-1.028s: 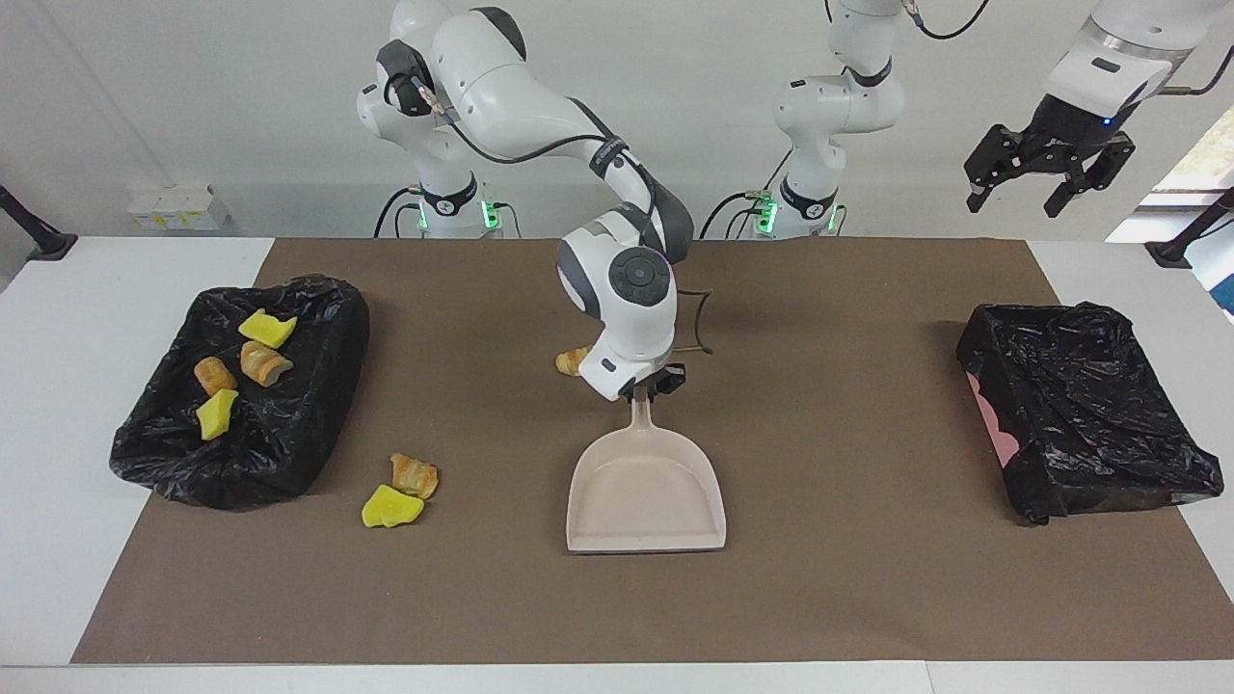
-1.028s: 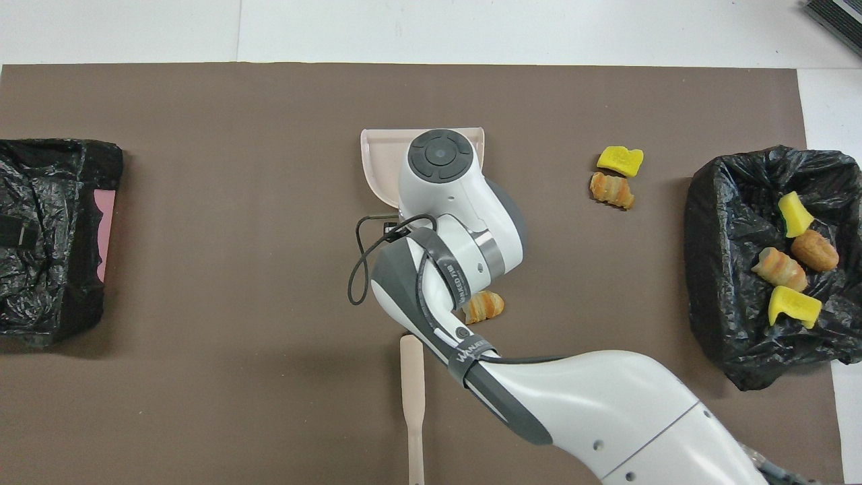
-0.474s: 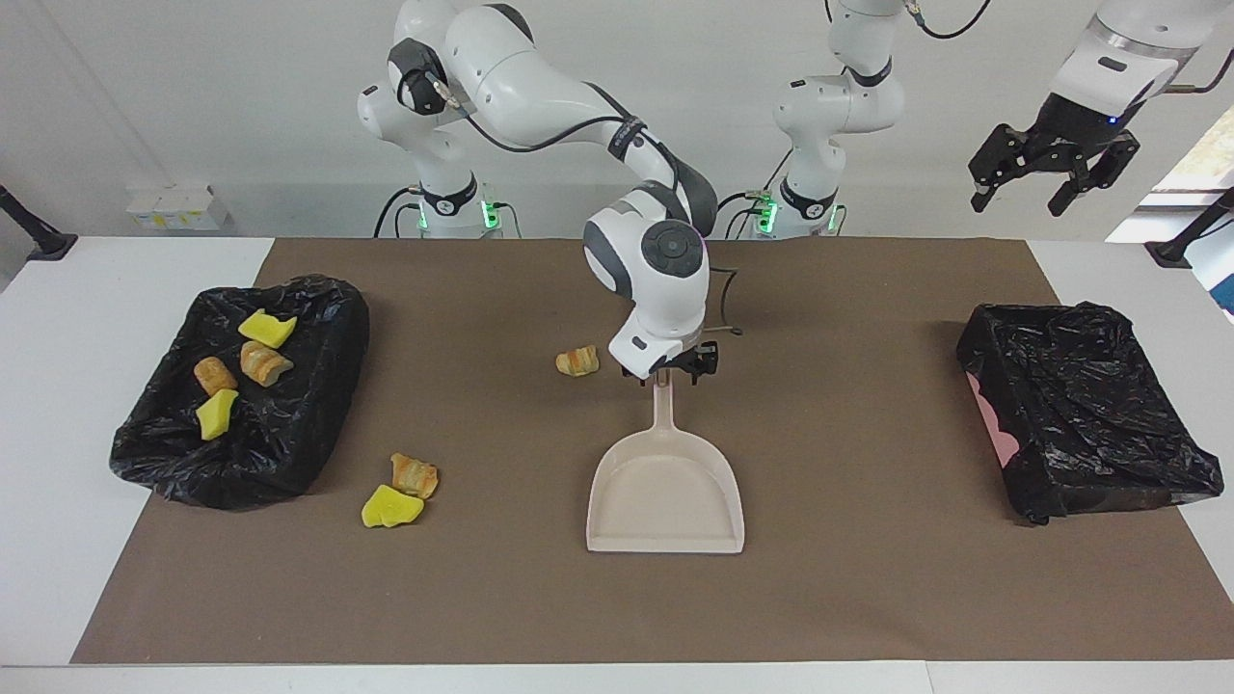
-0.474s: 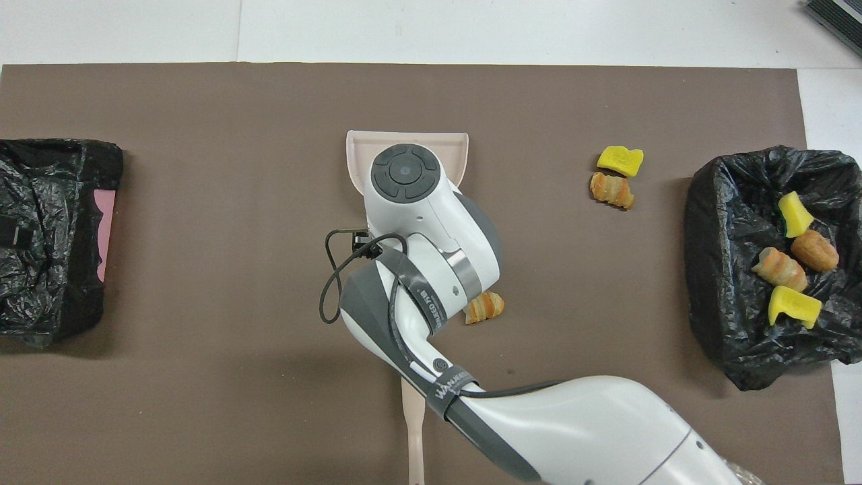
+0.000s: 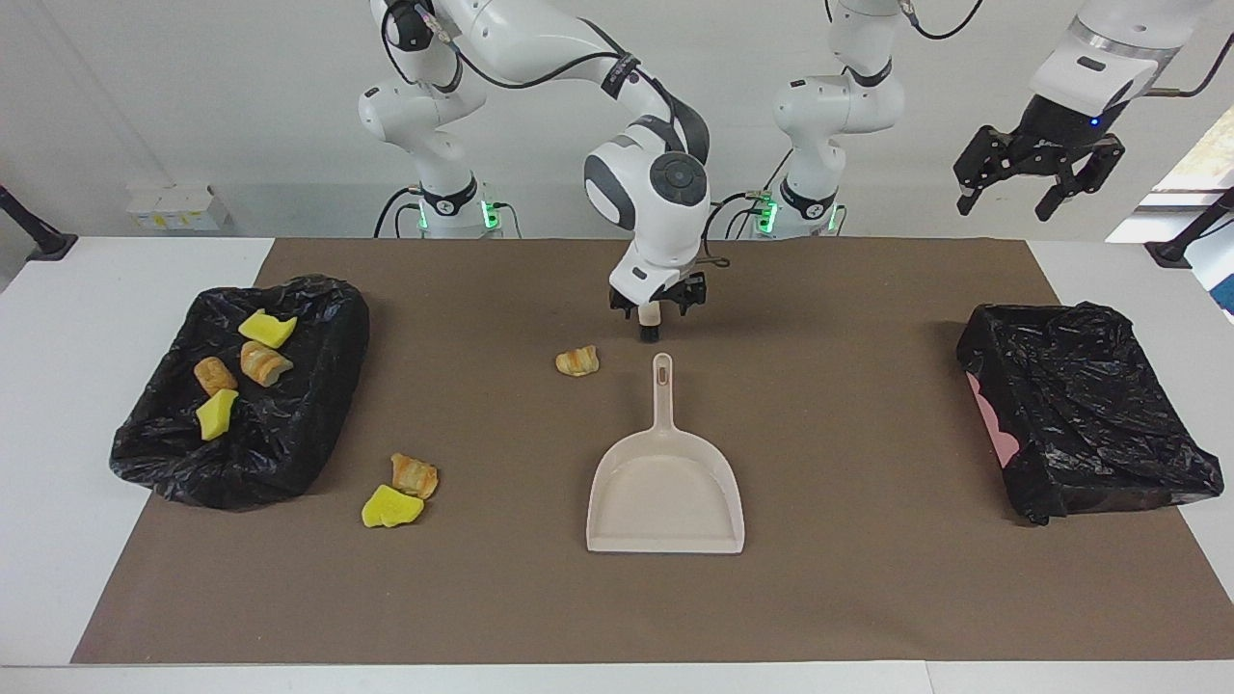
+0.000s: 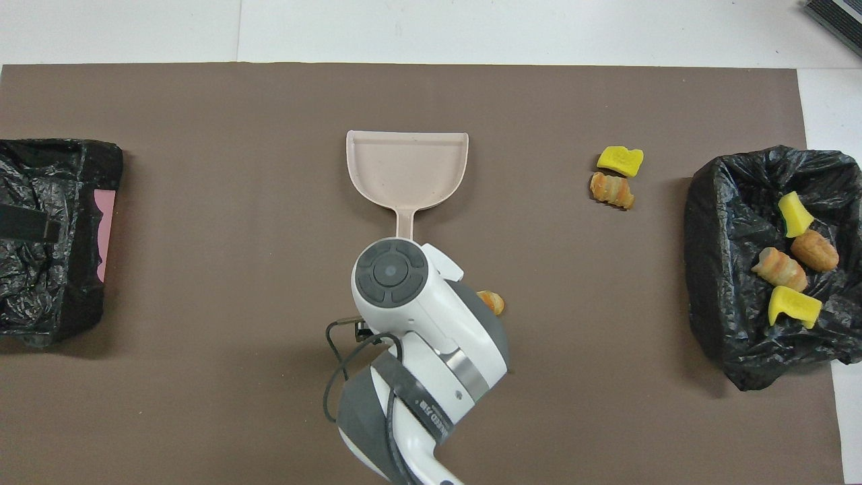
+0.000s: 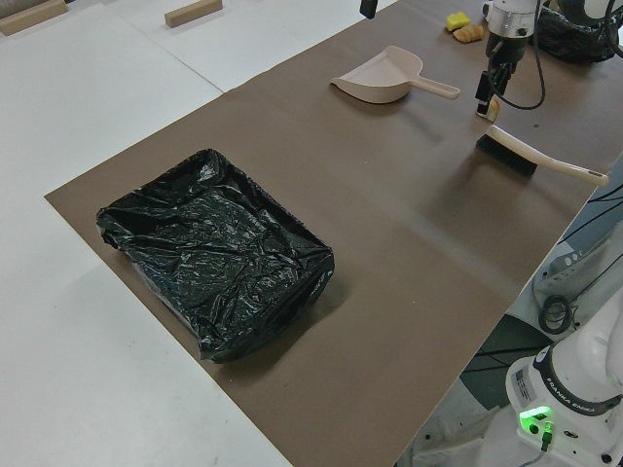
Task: Sweep and dump trash in bin
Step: 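Reach the left gripper to the dustpan handle and grasp it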
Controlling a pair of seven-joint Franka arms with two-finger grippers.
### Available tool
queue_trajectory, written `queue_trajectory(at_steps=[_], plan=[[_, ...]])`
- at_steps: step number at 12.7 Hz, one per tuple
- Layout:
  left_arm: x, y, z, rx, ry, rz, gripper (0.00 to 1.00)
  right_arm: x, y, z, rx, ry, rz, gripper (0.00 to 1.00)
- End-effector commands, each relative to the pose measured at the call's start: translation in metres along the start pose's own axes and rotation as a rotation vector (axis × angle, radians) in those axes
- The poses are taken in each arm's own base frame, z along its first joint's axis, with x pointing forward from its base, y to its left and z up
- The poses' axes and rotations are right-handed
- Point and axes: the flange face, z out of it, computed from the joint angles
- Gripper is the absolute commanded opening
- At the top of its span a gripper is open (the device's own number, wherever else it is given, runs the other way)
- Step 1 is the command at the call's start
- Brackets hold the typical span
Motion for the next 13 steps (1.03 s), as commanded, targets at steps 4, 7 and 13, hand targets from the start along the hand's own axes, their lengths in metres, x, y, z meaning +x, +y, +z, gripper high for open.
queue_trajectory(at_steps=[4, 7, 13], plan=[[0.035, 0.117, 0.089, -0.019, 0.052, 0.083, 1.00, -0.116, 0.008, 0.041, 0.008, -0.043, 0.055, 0.99], [0.055, 0.182, 0.144, -0.032, 0.052, 0.056, 1.00, -0.149, 0.011, 0.055, 0.024, -0.095, 0.135, 0.80], [0.068, 0.292, 0.247, -0.026, 0.063, -0.015, 1.00, -0.156, 0.013, 0.077, 0.074, -0.082, 0.180, 0.67]])
